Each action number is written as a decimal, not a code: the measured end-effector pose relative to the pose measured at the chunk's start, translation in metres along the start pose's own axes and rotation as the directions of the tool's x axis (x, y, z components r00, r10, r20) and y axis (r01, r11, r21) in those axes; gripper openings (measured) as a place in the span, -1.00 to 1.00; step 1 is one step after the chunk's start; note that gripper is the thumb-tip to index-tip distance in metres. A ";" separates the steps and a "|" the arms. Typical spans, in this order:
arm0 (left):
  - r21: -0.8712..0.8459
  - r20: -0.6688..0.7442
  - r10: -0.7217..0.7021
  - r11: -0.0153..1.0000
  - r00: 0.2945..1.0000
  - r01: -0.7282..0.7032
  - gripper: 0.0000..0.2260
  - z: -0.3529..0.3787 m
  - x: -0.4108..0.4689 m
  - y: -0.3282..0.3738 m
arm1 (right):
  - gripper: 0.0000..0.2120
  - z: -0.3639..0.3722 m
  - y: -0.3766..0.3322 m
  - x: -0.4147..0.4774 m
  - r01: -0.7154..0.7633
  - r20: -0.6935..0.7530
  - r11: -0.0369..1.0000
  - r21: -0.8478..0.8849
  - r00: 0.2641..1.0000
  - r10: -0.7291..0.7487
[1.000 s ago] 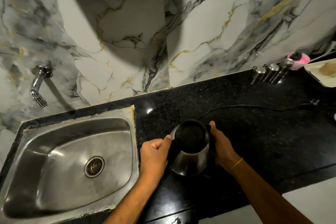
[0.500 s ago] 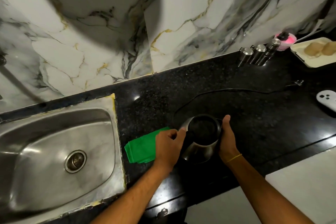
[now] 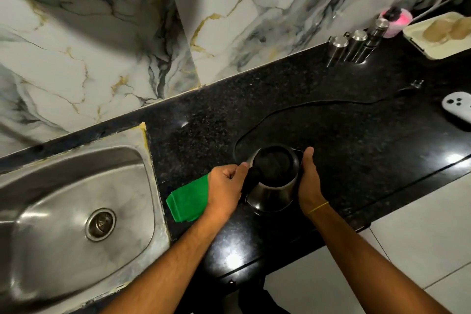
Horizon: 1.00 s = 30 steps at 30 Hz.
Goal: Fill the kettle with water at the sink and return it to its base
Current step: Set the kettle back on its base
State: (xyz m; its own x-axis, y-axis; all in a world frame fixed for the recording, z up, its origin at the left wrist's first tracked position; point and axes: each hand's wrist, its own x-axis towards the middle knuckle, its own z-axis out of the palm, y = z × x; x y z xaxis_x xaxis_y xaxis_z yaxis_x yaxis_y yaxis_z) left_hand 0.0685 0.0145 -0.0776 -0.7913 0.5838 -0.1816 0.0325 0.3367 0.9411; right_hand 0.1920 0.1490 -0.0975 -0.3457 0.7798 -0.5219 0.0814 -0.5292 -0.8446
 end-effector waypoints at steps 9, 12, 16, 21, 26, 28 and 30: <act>-0.045 0.005 -0.049 0.998 0.999 0.049 -0.37 0.005 -0.014 0.006 | -0.36 0.002 -0.001 0.019 -0.018 0.013 0.999 -0.050 1.000 0.019; -0.035 0.014 -0.047 0.998 0.999 0.048 -0.37 0.005 -0.017 0.006 | -0.36 -0.002 0.003 0.014 -0.008 -0.003 1.000 0.013 1.000 0.008; 0.029 0.034 0.010 1.000 0.999 -0.011 -0.39 0.002 -0.018 0.006 | -0.37 -0.003 0.007 0.004 0.010 -0.033 0.996 0.084 0.999 -0.007; -0.014 0.094 0.013 1.000 0.995 -0.012 -0.38 -0.003 -0.012 0.000 | -0.21 -0.003 0.014 -0.003 0.035 -0.049 0.994 0.104 0.998 -0.030; 0.055 0.212 0.095 0.992 0.973 -0.109 -0.42 -0.010 -0.001 0.000 | -0.25 -0.008 0.039 -0.012 0.093 -0.083 0.987 0.133 0.993 -0.082; 0.076 0.232 0.113 0.988 0.966 -0.134 -0.44 -0.011 0.003 0.001 | -0.28 -0.009 0.042 -0.014 0.112 -0.101 0.985 0.133 0.990 -0.099; 0.070 0.250 0.102 0.990 0.963 -0.123 -0.45 -0.011 0.006 0.001 | -0.26 -0.008 0.043 -0.013 0.117 -0.101 0.984 0.136 0.990 -0.104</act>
State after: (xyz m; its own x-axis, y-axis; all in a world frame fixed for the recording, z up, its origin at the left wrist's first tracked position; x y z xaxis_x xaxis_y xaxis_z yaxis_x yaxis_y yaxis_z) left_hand 0.0570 0.0102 -0.0748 -0.6063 0.7810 -0.1499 0.1724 0.3131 0.9339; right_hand 0.2077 0.1188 -0.1285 -0.2565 0.8601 -0.4409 -0.0878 -0.4750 -0.8756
